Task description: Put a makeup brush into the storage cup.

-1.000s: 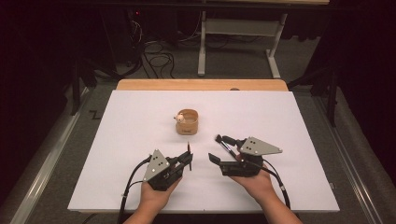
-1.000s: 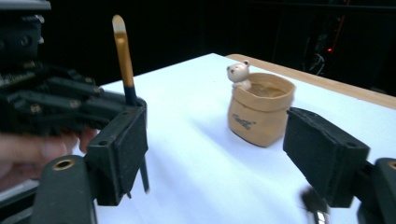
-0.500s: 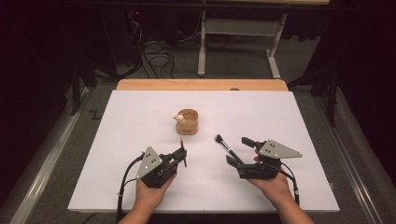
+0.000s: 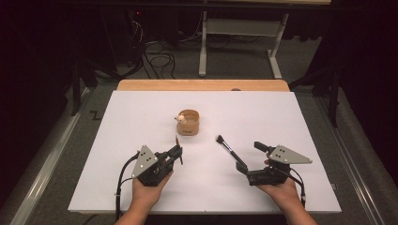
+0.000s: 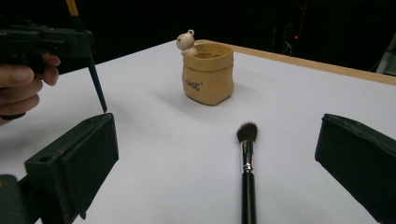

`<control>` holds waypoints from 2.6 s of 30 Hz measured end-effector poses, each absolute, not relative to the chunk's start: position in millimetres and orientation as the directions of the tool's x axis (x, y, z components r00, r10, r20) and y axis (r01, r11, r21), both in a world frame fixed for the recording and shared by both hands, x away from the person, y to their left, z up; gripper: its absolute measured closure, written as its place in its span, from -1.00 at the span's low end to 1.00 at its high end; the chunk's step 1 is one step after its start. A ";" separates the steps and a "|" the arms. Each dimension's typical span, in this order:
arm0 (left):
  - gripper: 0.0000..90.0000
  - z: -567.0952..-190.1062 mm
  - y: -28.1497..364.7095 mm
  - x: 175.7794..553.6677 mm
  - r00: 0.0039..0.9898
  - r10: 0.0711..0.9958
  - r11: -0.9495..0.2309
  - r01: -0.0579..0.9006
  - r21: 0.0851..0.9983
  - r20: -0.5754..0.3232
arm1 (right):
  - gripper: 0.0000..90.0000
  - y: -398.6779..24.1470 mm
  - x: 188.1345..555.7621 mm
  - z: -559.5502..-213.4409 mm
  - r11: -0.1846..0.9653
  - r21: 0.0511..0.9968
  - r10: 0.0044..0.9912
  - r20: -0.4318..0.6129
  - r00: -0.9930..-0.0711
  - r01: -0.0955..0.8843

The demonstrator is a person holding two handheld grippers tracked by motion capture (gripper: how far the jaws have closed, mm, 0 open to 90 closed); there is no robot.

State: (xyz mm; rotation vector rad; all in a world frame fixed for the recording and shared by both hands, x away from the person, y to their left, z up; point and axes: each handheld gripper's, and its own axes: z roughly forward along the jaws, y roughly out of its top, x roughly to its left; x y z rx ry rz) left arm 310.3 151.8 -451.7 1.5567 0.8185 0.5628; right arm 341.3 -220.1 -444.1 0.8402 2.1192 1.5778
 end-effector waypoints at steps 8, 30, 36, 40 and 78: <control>0.85 -445.6 155.4 320.5 0.600 0.792 0.001 0.186 0.983 -0.114 | -0.99 -227.1 340.0 -449.1 0.196 0.950 0.661 0.056 -0.748 0.243; 0.85 -426.8 157.8 373.5 0.552 0.824 0.014 0.205 0.979 -0.127 | -0.98 -229.4 340.3 -454.2 0.175 0.944 0.647 0.103 -0.756 0.279; 0.85 -422.4 155.0 386.6 0.548 0.826 0.025 0.203 0.979 -0.134 | -0.97 -229.2 339.9 -454.9 0.171 0.944 0.652 0.107 -0.751 0.284; 0.85 -420.2 153.9 393.7 0.545 0.824 0.045 0.207 0.977 -0.153 | -0.97 -229.6 340.9 -455.8 0.170 0.942 0.649 0.113 -0.752 0.288; 0.85 -406.2 138.3 451.9 0.485 0.858 0.068 0.213 0.975 -0.166 | -0.92 -227.9 336.9 -455.5 0.154 0.944 0.637 0.130 -0.759 0.292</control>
